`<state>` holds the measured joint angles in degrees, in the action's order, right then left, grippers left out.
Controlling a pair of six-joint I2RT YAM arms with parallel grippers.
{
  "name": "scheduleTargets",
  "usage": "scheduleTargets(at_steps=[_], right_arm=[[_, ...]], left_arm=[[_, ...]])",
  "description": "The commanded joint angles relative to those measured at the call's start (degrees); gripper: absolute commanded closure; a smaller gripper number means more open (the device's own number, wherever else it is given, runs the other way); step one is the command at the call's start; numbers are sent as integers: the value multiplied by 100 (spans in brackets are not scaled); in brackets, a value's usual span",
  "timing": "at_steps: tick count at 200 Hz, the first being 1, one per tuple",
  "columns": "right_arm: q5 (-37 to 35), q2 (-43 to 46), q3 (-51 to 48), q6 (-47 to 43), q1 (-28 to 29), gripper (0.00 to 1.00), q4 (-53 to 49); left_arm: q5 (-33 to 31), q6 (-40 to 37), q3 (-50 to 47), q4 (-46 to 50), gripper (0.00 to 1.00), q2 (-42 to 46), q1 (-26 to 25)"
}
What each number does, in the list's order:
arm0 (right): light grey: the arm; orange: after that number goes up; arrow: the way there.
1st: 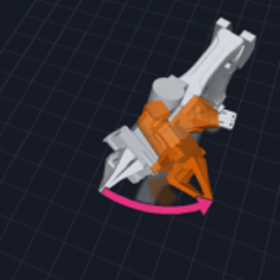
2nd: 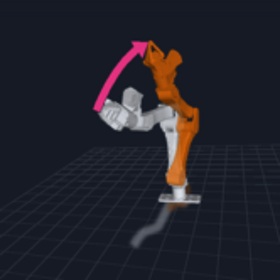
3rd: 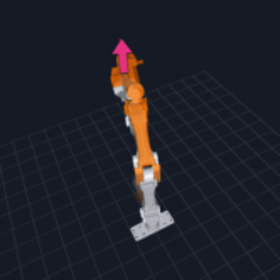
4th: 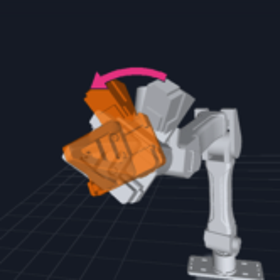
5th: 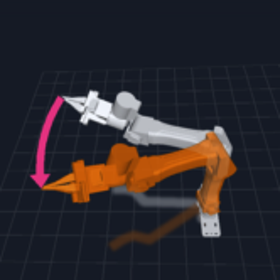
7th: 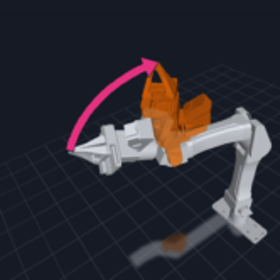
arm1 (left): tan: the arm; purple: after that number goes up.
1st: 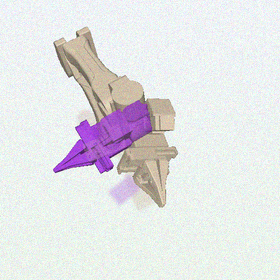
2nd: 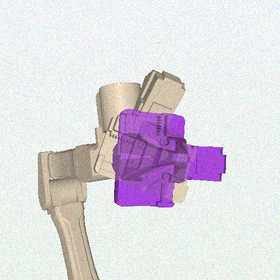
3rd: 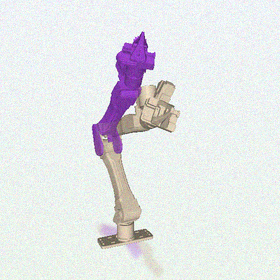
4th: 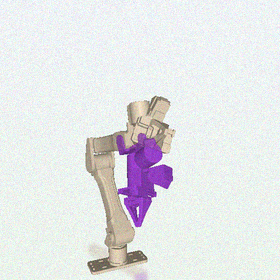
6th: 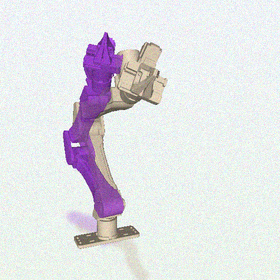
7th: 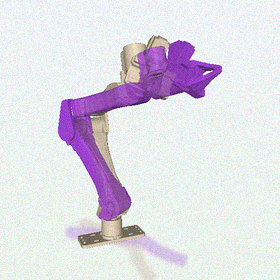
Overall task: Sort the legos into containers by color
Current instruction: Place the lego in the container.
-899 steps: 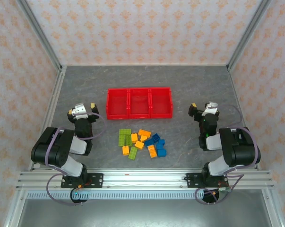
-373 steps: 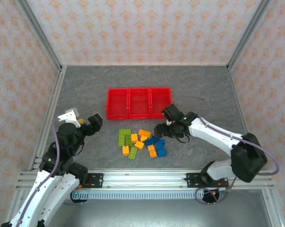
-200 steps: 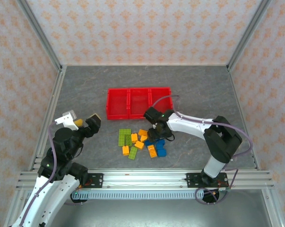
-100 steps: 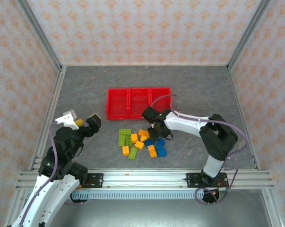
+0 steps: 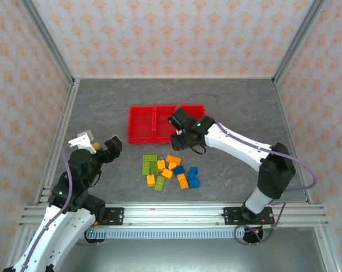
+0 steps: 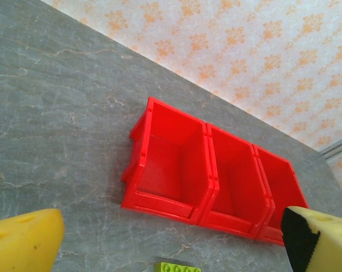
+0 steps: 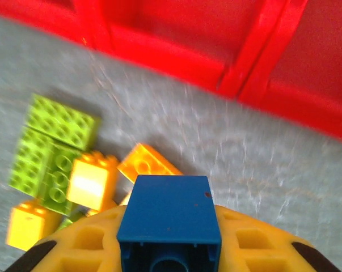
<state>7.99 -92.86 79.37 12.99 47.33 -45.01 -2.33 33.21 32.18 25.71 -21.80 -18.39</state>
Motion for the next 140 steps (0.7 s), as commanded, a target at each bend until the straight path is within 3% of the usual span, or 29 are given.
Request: scheduleTargets(at_steps=[1,62,97,140], right_arm=[[-568,103,391,-303,-255,80,-41],[-738,-1100,1332,-549,-1555,81,313],[-690,-1944,1782,-570,-1718,82,327],[-555,-2276,1868,-459,-1718,77,487]], left_arm=[[-39,70,60,-80,1,-87,-25],[6,-144,21,-184,1,-42,-24],[4,-165,-2,-226,1,35,-16],[13,-165,-13,-252,1,53,-16]])
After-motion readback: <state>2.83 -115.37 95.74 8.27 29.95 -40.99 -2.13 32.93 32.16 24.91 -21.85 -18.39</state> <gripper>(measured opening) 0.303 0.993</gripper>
